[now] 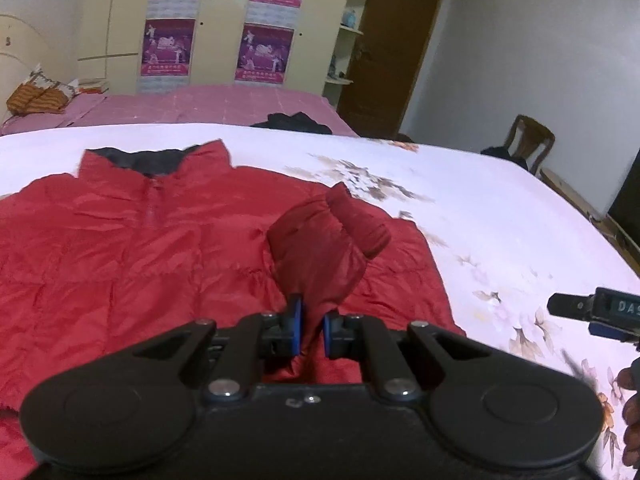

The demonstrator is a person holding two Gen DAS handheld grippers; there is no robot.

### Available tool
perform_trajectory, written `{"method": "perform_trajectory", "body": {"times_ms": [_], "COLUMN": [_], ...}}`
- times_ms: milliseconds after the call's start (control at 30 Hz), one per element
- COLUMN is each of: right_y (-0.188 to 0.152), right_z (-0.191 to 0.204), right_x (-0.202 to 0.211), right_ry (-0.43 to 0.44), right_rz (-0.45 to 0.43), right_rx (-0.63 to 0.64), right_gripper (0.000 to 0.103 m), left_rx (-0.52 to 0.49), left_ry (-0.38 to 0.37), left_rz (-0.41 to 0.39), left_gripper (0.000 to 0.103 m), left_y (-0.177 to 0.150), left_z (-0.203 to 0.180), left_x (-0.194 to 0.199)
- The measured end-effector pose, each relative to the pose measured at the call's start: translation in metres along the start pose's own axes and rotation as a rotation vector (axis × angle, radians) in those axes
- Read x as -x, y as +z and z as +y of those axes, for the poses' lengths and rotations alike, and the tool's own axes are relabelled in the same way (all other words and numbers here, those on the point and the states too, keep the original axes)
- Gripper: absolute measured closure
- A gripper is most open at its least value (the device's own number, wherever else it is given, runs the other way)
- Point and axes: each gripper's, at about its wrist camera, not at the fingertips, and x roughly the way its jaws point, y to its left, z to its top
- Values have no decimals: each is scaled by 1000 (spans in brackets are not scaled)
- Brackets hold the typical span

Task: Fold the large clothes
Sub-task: 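Lift the sleeve with the left gripper across the jacket body and release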

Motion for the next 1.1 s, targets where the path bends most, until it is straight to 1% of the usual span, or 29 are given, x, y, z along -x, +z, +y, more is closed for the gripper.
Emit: {"method": "perform_trajectory", "body": {"times_ms": [200, 400, 467, 533, 567, 600, 633, 700, 767, 833, 867, 967, 1033, 1067, 1100], "right_y": [4, 8, 10, 12, 13, 14, 15, 15, 14, 10, 7, -3, -11, -15, -19], "right_z": [-16, -8, -4, 1, 4, 7, 11, 20, 31, 47, 57, 83, 102, 111, 120], "right_x": [3, 4, 4, 4, 5, 5, 6, 6, 4, 1, -1, -11, -21, -27, -32], "right_ry": [4, 26, 34, 48, 56, 66, 91, 152, 238, 295, 315, 365, 386, 393, 399], "right_rz": [7, 3, 0, -4, -7, -12, -15, -8, 9, 23, 31, 63, 98, 130, 155], "right_rx": [-14, 11, 17, 9, 4, 0, -1, -3, -7, 9, 24, 61, 84, 97, 109], "right_gripper": [0, 0, 0, 0, 0, 0, 0, 0, 0, 0, 0, 1, 20, 34, 36], "left_rx": [-30, -46, -39, -12, 15, 33, 45, 92, 127, 141, 149, 168, 175, 177, 175], "left_ry": [-2, -43, -80, -125, -131, -123, -114, -88, -28, 52, 89, 184, 234, 253, 269], "left_rz": [44, 62, 76, 75, 56, 18, -10, -35, -84, -113, -116, -86, -69, -66, -65], "left_gripper": [93, 93, 82, 49, 25, 26, 35, 42, 42, 43, 43, 44, 46, 46, 47], "left_y": [-5, -11, -12, -13, -13, -14, -13, -12, -15, -19, -22, -32, -36, -37, -36], "left_z": [-15, -19, -19, -16, -12, -7, 1, 28, 57, 86, 102, 146, 168, 178, 185], "left_x": [-11, -14, -17, -15, -9, 1, 10, 28, 49, 66, 71, 75, 76, 78, 80]}}
